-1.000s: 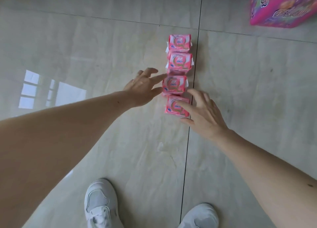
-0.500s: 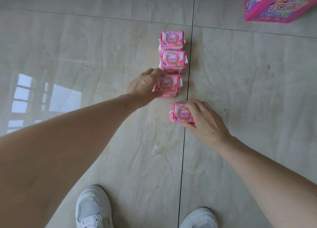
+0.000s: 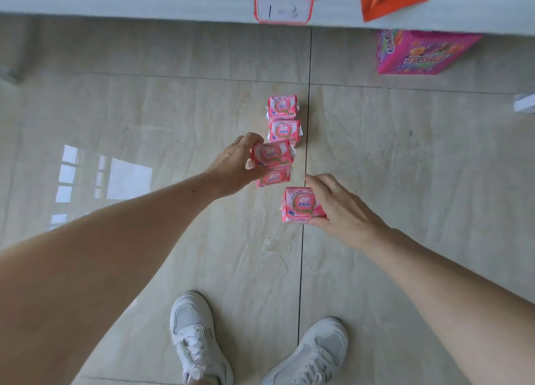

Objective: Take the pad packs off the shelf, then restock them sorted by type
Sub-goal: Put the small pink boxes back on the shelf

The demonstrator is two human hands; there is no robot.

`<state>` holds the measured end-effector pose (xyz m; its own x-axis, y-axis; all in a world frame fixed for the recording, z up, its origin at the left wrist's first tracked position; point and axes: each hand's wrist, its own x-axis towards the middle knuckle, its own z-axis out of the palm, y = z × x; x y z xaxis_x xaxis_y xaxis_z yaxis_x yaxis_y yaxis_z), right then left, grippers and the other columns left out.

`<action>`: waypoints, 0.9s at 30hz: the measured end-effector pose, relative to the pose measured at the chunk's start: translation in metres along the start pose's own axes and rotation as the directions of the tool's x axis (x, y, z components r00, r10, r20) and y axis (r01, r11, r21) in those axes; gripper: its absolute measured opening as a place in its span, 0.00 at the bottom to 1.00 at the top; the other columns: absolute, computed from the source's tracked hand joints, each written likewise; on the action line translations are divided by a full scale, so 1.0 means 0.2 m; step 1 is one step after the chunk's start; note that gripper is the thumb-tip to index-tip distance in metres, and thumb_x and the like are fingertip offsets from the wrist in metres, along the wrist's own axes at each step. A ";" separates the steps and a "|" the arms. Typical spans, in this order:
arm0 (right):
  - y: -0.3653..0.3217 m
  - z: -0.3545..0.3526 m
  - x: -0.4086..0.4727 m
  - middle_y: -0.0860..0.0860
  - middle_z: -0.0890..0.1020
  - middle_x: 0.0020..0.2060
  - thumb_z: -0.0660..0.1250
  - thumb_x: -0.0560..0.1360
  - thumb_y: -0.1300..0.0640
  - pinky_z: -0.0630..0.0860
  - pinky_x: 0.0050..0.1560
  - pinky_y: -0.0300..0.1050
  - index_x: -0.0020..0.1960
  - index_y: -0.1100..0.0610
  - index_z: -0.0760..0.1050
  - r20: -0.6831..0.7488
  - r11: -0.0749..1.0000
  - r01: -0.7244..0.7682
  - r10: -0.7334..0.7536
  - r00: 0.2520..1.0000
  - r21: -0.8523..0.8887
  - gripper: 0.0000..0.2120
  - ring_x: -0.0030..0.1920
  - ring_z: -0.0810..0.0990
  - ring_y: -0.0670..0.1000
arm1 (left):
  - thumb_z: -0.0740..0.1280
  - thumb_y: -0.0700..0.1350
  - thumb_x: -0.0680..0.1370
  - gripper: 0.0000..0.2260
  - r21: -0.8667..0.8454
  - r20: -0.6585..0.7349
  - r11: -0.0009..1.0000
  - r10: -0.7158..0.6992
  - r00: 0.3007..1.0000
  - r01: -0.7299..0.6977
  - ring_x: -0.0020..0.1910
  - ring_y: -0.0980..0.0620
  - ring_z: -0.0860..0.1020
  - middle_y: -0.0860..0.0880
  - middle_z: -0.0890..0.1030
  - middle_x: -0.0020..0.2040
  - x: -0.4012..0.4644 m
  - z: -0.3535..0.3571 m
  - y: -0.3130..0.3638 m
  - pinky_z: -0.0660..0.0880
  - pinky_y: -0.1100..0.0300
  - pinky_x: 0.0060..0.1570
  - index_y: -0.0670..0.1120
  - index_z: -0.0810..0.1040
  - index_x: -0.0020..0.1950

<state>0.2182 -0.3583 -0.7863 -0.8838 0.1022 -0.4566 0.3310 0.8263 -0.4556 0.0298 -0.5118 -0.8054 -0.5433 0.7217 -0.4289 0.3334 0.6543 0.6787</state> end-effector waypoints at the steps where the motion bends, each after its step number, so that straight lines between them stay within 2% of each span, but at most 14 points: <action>1: -0.04 -0.09 -0.05 0.51 0.63 0.68 0.72 0.73 0.54 0.75 0.56 0.52 0.75 0.57 0.57 -0.007 1.000 0.010 -0.010 1.000 0.020 0.36 0.61 0.73 0.55 | 0.70 0.46 0.74 0.21 -0.006 0.013 1.000 0.003 1.000 -0.003 0.58 0.48 0.75 0.48 0.73 0.60 -0.05 -0.06 0.08 0.74 0.50 0.54 0.48 0.67 0.64; 5: -0.24 -0.48 -0.26 0.50 0.63 0.66 0.71 0.73 0.54 0.73 0.57 0.43 0.72 0.58 0.62 -0.040 0.995 0.055 -0.052 0.998 0.085 0.31 0.60 0.74 0.53 | 0.71 0.46 0.74 0.24 -0.094 0.035 0.996 0.014 0.999 -0.011 0.58 0.52 0.75 0.50 0.71 0.61 -0.22 -0.33 0.46 0.74 0.58 0.55 0.48 0.68 0.67; 8: -0.39 -0.80 -0.44 0.50 0.63 0.65 0.72 0.73 0.54 0.72 0.60 0.42 0.72 0.59 0.63 -0.063 0.990 0.096 -0.090 0.994 0.104 0.31 0.61 0.73 0.51 | 0.73 0.46 0.72 0.27 -0.137 0.053 0.990 0.043 0.998 -0.035 0.56 0.56 0.74 0.50 0.71 0.61 -0.38 -0.57 0.79 0.73 0.64 0.51 0.47 0.68 0.68; 10: -0.47 -1.00 -0.54 0.50 0.63 0.65 0.72 0.73 0.54 0.73 0.60 0.45 0.72 0.58 0.62 -0.085 0.986 0.125 -0.116 0.990 0.107 0.32 0.61 0.73 0.51 | 0.75 0.46 0.70 0.26 -0.163 0.044 0.985 0.067 0.997 -0.059 0.57 0.54 0.76 0.49 0.72 0.60 -0.46 -0.72 0.97 0.75 0.62 0.51 0.48 0.70 0.67; 12: -0.58 -1.25 -0.68 0.50 0.62 0.66 0.71 0.73 0.54 0.74 0.60 0.46 0.72 0.58 0.62 -0.113 0.986 0.137 -0.126 0.986 0.096 0.31 0.61 0.73 0.51 | 0.76 0.46 0.69 0.26 -0.209 0.020 0.975 0.078 0.997 -0.072 0.57 0.53 0.77 0.50 0.73 0.59 -0.57 -0.89 1.18 0.77 0.55 0.54 0.49 0.72 0.65; 16: -0.77 -1.73 -0.94 0.52 0.59 0.67 0.72 0.72 0.53 0.73 0.62 0.47 0.71 0.58 0.63 -0.184 0.983 0.165 -0.147 0.972 0.086 0.31 0.64 0.69 0.50 | 0.77 0.45 0.67 0.25 -0.278 -0.010 0.954 0.111 0.994 -0.109 0.55 0.56 0.77 0.52 0.76 0.58 -0.76 -1.22 1.61 0.77 0.49 0.57 0.51 0.74 0.62; 19: -0.90 -2.03 -1.11 0.51 0.53 0.72 0.74 0.71 0.54 0.73 0.63 0.48 0.68 0.58 0.65 -0.215 0.978 0.187 -0.164 0.963 0.089 0.30 0.69 0.64 0.48 | 0.78 0.47 0.66 0.26 -0.253 -0.030 0.953 0.165 0.986 -0.167 0.55 0.54 0.78 0.53 0.80 0.54 -0.90 -1.44 1.91 0.76 0.48 0.58 0.53 0.75 0.62; 23: -1.00 -2.39 -1.30 0.41 0.39 0.75 0.74 0.70 0.52 0.71 0.65 0.43 0.65 0.57 0.68 -0.258 0.968 0.251 -0.241 0.936 0.006 0.27 0.76 0.51 0.46 | 0.77 0.54 0.64 0.26 -0.245 -0.059 0.935 0.249 0.967 -0.256 0.56 0.52 0.78 0.54 0.80 0.53 -1.07 -1.67 2.24 0.75 0.46 0.58 0.57 0.75 0.61; 25: -1.04 -2.54 -1.37 0.40 0.38 0.75 0.74 0.70 0.51 0.71 0.66 0.45 0.64 0.57 0.69 -0.274 0.964 0.258 -0.266 0.924 -0.066 0.26 0.76 0.49 0.46 | 0.76 0.55 0.64 0.29 -0.234 -0.085 0.926 0.284 0.955 -0.296 0.57 0.52 0.78 0.52 0.80 0.54 -1.13 -1.75 2.39 0.76 0.47 0.58 0.53 0.75 0.64; 27: -1.08 -2.68 -1.42 0.38 0.39 0.75 0.74 0.70 0.49 0.69 0.68 0.49 0.64 0.56 0.69 -0.272 0.962 0.245 -0.271 0.923 -0.124 0.27 0.76 0.51 0.47 | 0.76 0.51 0.65 0.32 -0.225 -0.119 0.919 0.305 0.945 -0.325 0.55 0.55 0.78 0.53 0.80 0.54 -1.17 -1.82 2.52 0.76 0.53 0.58 0.49 0.72 0.67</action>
<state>0.2203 -0.2697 -0.1487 -0.9957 0.0215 -0.0903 0.0605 0.8881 -0.4556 0.0437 -0.4320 -0.1453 -0.5034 0.8546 -0.1276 0.3096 0.3163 0.8967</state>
